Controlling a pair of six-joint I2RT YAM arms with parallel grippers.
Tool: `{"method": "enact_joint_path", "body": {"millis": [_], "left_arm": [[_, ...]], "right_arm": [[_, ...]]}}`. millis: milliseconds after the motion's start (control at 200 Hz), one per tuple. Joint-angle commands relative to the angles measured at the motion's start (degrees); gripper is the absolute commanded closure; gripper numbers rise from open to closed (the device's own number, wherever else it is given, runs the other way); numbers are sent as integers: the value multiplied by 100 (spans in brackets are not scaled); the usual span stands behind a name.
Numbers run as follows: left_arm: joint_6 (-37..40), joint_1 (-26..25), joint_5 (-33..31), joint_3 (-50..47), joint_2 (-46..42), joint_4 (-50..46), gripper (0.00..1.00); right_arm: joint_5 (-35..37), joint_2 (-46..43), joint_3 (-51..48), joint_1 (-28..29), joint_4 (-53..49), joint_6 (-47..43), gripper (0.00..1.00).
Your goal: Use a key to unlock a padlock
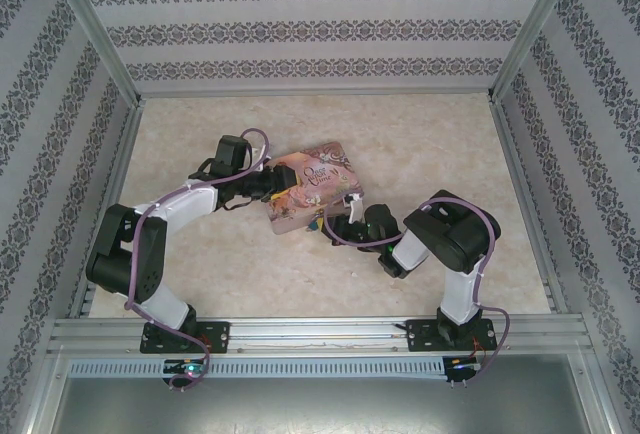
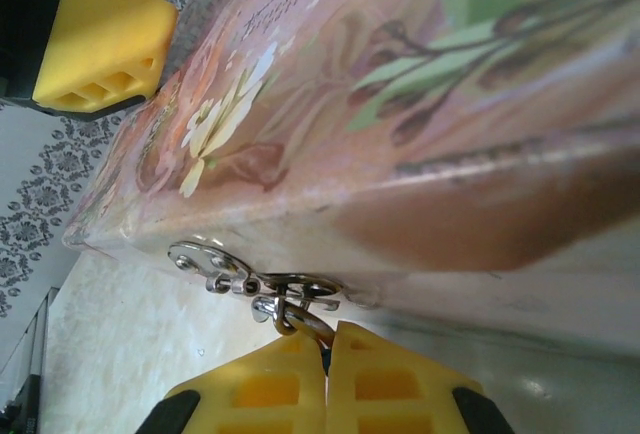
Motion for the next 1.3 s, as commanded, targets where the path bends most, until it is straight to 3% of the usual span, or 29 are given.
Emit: {"method": "enact_joint_path", "body": {"millis": [0,715,1294], "left_arm": [[-76,-142,-170,-337,103,-612,43],[-310,-142,-169,-559,-75,-364,42],[-457,-202,-177,-633,-60,-163,42]], "right_arm": [[167,-98,-42,-84,616,180,100],[-9,-623,-137,-520,615,982,100],[-268,74,248,-400,615,1107,99]]}}
